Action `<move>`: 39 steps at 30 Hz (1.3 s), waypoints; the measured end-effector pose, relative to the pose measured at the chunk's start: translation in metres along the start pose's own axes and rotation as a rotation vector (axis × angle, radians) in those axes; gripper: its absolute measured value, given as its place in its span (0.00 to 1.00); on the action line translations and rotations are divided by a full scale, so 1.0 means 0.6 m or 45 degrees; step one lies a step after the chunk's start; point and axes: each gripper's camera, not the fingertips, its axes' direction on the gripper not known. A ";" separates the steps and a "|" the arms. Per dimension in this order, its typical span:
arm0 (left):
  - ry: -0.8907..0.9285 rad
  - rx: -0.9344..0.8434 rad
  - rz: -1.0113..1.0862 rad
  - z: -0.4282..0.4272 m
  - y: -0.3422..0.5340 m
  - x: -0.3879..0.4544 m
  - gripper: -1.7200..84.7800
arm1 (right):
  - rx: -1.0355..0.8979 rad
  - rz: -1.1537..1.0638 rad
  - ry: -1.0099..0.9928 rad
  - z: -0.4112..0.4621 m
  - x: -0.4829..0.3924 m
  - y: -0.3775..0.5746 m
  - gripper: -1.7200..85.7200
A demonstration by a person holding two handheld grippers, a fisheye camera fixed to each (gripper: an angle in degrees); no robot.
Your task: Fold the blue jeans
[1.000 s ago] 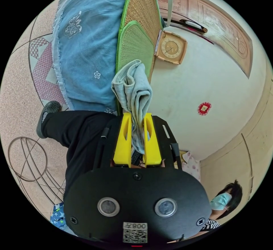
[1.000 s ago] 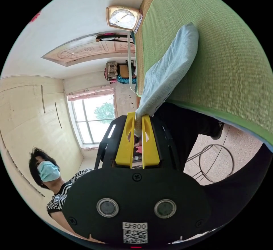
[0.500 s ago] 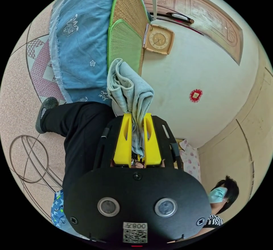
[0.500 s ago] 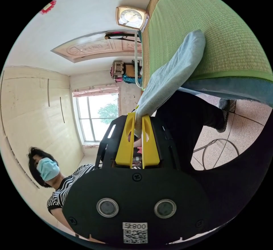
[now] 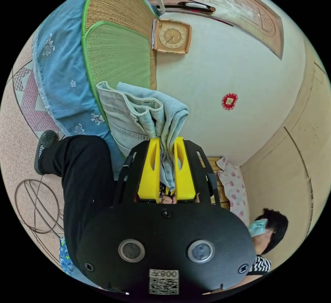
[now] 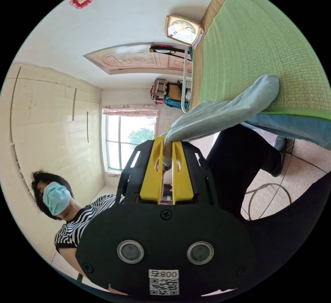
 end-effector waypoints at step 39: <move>-0.213 -1.610 0.470 1.905 0.347 0.173 0.10 | 1.043 0.366 0.550 -1.180 -0.329 0.145 0.04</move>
